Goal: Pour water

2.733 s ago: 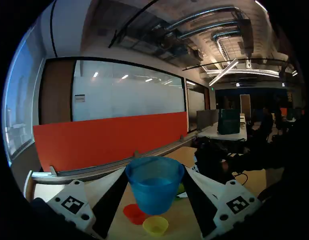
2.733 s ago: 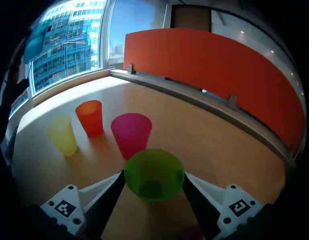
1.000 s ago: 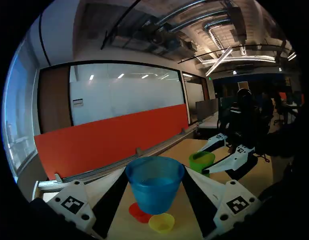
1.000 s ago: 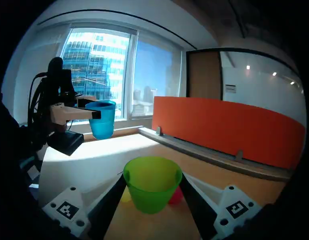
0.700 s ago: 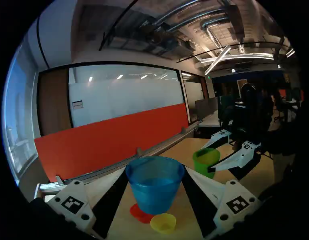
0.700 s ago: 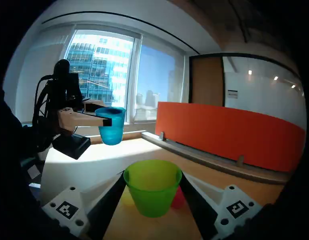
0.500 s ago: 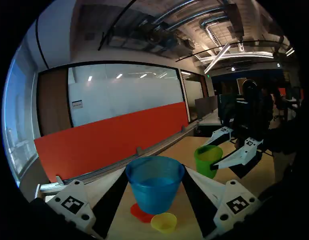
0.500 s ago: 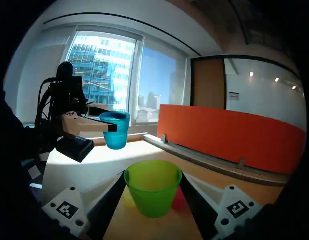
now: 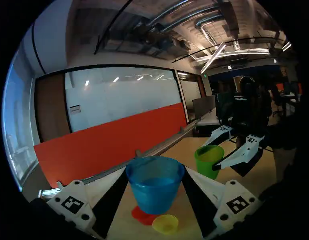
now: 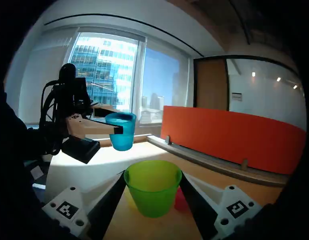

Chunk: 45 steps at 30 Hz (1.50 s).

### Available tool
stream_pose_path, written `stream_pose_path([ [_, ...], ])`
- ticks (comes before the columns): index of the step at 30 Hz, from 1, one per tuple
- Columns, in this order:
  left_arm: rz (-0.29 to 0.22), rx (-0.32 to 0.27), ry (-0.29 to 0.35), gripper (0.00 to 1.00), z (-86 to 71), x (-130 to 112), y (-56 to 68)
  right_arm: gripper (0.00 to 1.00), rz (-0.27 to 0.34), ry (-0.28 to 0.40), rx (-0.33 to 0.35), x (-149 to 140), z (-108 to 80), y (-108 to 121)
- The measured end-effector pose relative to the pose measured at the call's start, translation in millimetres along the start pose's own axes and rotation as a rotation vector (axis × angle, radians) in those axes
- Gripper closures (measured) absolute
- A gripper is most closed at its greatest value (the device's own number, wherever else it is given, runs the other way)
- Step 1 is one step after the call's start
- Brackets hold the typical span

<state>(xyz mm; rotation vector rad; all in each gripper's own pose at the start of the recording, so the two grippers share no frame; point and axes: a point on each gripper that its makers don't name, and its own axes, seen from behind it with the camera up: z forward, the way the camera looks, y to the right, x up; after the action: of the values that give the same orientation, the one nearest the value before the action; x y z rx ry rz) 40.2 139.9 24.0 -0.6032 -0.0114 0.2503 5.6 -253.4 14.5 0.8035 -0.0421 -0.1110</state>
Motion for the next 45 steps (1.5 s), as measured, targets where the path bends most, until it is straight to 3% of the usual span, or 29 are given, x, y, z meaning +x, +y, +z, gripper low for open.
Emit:
stream_pose_path([
  [26,0.211,0.02,0.026,0.12,5.4,26,8.5,0.08,0.001,-0.005,0.102,5,8.6,-41],
  [45,0.359,0.025,0.027,0.12,10.8,43,13.6,0.08,0.005,-0.001,0.142,0,18.1,-56],
])
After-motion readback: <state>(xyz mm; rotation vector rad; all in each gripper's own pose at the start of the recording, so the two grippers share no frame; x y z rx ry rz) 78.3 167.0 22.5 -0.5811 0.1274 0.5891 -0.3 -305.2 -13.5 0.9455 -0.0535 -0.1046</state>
